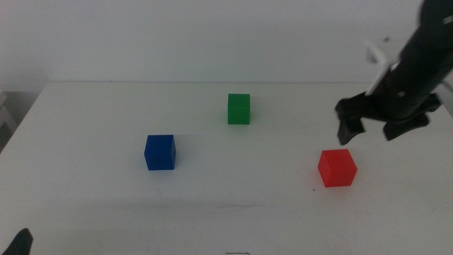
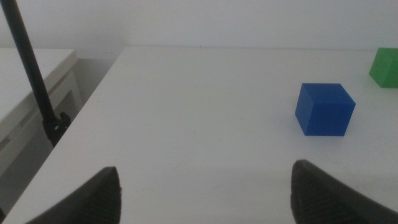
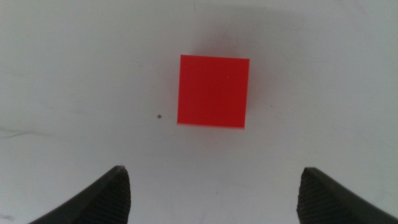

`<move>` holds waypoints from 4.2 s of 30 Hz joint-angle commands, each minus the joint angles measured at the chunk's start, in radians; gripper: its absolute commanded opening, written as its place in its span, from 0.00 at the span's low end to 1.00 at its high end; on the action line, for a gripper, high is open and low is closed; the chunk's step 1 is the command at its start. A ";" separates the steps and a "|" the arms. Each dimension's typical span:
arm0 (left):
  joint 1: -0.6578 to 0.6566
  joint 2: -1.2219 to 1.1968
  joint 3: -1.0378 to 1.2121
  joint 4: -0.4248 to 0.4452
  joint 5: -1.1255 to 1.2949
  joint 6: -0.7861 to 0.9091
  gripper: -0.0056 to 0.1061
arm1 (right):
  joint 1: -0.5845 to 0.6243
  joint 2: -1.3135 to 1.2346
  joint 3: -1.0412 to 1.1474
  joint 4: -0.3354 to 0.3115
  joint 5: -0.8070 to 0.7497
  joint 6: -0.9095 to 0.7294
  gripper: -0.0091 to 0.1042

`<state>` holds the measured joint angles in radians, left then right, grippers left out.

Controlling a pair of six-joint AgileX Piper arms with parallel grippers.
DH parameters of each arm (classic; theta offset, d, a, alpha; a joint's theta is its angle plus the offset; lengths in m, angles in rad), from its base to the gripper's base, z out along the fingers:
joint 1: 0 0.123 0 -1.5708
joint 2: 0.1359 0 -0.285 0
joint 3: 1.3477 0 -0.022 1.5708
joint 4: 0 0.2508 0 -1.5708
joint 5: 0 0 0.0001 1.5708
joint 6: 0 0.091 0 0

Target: Stack red cubes first, then green, then blue cubes in a specific spot.

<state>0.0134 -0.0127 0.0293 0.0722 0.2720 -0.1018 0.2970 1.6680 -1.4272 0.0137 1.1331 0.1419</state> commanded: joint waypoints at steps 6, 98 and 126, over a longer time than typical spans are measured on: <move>-0.001 -0.021 -0.003 -0.007 -0.079 -0.002 0.89 | 0.008 0.113 -0.054 -0.019 -0.068 0.008 0.82; -0.001 -0.021 -0.003 -0.007 -0.079 -0.002 0.89 | 0.426 0.482 -0.438 -0.108 -0.019 0.599 0.79; -0.001 -0.021 -0.003 -0.007 -0.079 -0.002 0.89 | 0.312 0.582 -0.853 -0.268 -0.103 0.372 0.80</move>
<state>0.0137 -0.0134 0.0293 0.0722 0.2720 -0.1018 0.6217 2.2915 -2.2109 -0.2123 1.0629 0.5322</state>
